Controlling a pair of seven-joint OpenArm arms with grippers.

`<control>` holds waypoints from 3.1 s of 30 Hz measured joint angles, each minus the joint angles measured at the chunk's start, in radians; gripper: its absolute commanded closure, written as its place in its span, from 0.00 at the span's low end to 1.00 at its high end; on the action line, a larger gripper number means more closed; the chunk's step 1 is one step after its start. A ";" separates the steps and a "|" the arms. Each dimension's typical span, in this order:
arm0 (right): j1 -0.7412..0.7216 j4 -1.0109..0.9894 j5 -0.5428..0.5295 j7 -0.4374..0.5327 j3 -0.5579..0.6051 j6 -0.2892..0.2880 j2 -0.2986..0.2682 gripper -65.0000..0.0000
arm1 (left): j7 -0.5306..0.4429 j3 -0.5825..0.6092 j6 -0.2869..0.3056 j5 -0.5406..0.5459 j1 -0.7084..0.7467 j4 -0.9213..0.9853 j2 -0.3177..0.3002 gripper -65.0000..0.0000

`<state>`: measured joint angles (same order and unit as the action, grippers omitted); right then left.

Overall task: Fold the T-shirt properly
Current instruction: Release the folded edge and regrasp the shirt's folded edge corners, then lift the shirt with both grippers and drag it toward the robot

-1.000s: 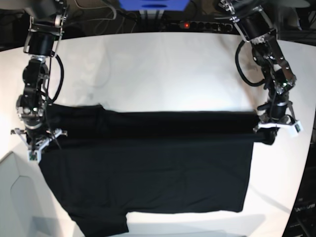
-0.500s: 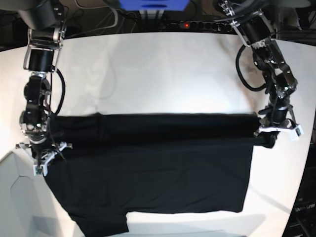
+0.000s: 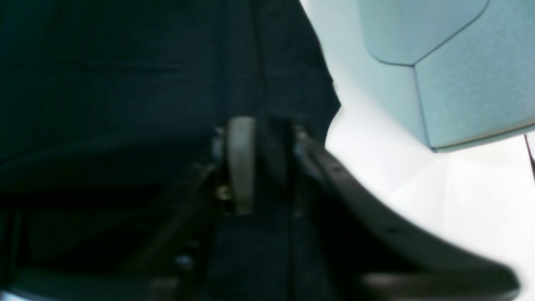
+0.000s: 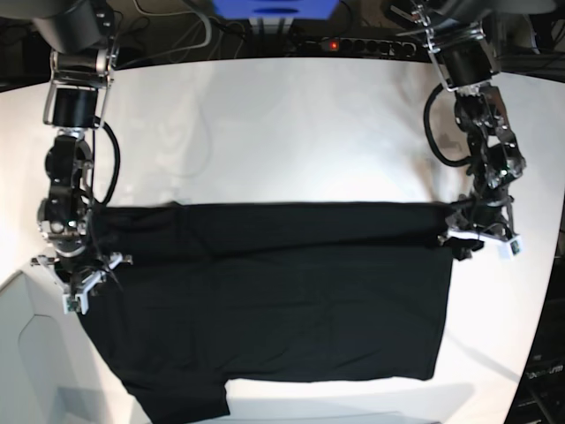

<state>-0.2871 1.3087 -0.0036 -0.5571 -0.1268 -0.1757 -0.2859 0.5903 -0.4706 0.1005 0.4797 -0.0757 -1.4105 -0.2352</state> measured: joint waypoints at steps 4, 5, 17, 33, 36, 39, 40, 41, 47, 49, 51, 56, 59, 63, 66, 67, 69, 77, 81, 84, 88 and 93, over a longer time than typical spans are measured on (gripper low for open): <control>0.000 0.001 0.004 0.000 -0.003 0.000 0.000 0.55 | -0.005 0.000 0.000 0.000 0.007 -0.022 0.000 0.25; 0.000 0.002 0.003 0.000 -0.003 0.000 0.000 0.54 | -0.010 0.000 0.000 0.002 0.010 -0.027 0.000 0.25; 0.124 0.126 0.006 0.007 -0.004 0.004 0.003 0.52 | -0.015 -0.070 0.000 -0.002 0.097 0.046 0.023 0.25; 0.227 0.087 -0.004 0.011 -0.128 0.006 -0.040 0.38 | -0.037 -0.064 0.009 0.016 0.036 0.166 0.053 0.85; 0.221 0.002 -0.002 0.038 -0.166 0.007 -0.073 0.38 | -0.024 -0.064 0.009 0.016 0.035 0.168 0.053 1.00; 0.208 -0.089 -0.002 0.113 -0.183 0.009 -0.100 0.38 | -0.026 -0.064 0.009 0.016 0.036 0.169 0.053 0.98; 0.204 -0.113 -0.002 0.123 -0.183 0.008 -0.103 0.38 | -0.026 -0.064 0.009 0.016 0.036 0.169 0.053 1.00; 0.201 -0.139 -0.006 0.140 -0.183 0.008 -0.105 0.38 | -0.026 -0.064 0.009 0.015 0.036 0.169 0.053 1.00; 0.199 -0.196 -0.009 0.211 -0.183 0.008 -0.108 0.38 | -0.025 -0.068 0.009 0.015 0.036 0.169 0.053 1.00; 0.200 -0.184 -0.008 0.204 -0.183 0.008 -0.107 0.38 | -0.026 -0.068 0.009 0.015 0.039 0.169 0.053 1.00; 0.207 -0.145 -0.001 0.174 -0.183 0.008 -0.105 0.38 | -0.030 -0.068 0.009 0.015 0.042 0.169 0.053 1.00; 0.227 -0.006 0.001 0.172 -0.213 0.008 -0.105 0.38 | -0.033 -0.068 0.010 0.016 0.045 0.169 0.053 1.00; 0.223 0.006 -0.004 0.175 -0.212 0.008 -0.105 0.38 | -0.033 -0.069 0.010 0.016 0.045 0.169 0.053 1.00; 0.230 0.002 -0.001 0.168 -0.212 0.007 -0.081 0.38 | -0.034 -0.071 0.010 0.016 0.048 0.169 0.053 1.00; 0.231 -0.010 -0.003 0.174 -0.198 0.007 -0.060 0.38 | -0.036 -0.071 0.010 0.019 0.050 0.167 0.053 1.00; 0.230 -0.022 -0.003 0.175 -0.188 0.007 -0.060 0.38 | -0.037 -0.071 0.010 0.019 0.050 0.167 0.053 1.00; 0.228 -0.050 -0.004 0.177 -0.185 0.008 -0.053 0.38 | -0.037 -0.071 0.010 0.019 0.051 0.167 0.053 1.00; 0.215 -0.156 -0.010 0.220 -0.185 0.008 -0.053 0.38 | -0.039 -0.071 0.012 0.019 0.053 0.167 0.052 1.00; 0.214 -0.170 -0.018 0.232 -0.185 0.006 -0.055 0.45 | -0.040 -0.071 0.012 0.019 0.053 0.167 0.052 1.00; 0.211 -0.191 -0.022 0.246 -0.195 -0.108 -0.065 0.61 | -0.040 -0.071 0.012 0.019 0.053 0.167 0.052 1.00; 0.210 -0.224 -0.031 0.277 -0.200 -0.219 -0.074 0.88 | -0.042 -0.071 0.011 0.019 0.062 0.164 0.052 1.00; 0.251 -0.183 -0.028 0.280 -0.199 -0.225 -0.070 1.00 | -0.040 -0.071 0.008 0.018 0.093 0.127 0.052 1.00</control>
<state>-0.0360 1.1255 -0.0315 -0.2771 -0.3260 -0.4004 -0.3561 0.5507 -0.5419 0.1089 0.4973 0.0174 -1.2835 -0.1829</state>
